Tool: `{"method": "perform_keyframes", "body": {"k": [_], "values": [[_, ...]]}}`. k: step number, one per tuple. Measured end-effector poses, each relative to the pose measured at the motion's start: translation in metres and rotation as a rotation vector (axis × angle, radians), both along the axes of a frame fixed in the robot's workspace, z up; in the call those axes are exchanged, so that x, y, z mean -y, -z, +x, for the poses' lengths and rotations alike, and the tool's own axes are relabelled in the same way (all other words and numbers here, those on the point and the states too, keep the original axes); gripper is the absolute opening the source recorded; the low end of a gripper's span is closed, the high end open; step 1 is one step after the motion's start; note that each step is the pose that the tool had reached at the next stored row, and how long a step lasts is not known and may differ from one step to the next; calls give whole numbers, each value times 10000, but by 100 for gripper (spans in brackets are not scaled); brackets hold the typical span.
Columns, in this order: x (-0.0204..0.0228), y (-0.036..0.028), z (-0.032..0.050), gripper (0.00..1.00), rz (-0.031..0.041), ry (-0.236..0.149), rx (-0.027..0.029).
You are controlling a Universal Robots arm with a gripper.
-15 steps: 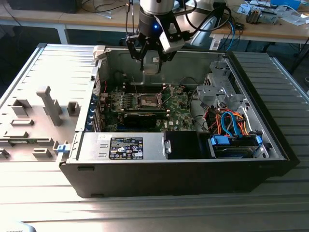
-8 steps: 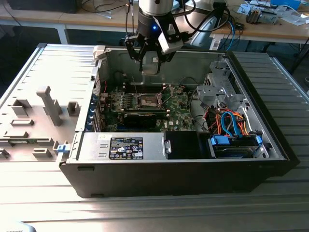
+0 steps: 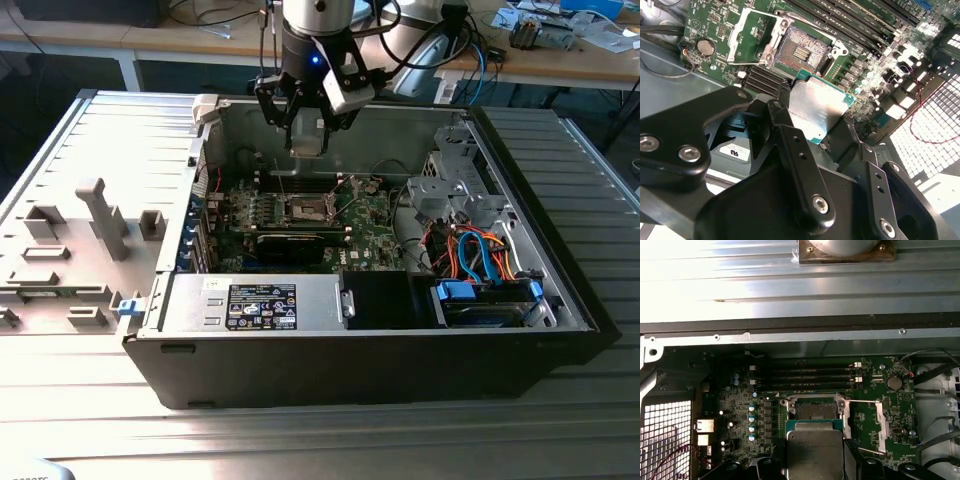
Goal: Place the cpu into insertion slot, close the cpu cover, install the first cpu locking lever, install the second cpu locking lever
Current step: 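Place the cpu into insertion slot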
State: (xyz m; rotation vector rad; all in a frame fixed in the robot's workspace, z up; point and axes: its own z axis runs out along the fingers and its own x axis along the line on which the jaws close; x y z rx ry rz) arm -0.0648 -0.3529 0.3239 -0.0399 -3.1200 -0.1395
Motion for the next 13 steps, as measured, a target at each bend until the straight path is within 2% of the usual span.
{"method": "perform_keyframes", "body": {"k": [13], "values": [[0,37,-32,55,0,2,1]]}}
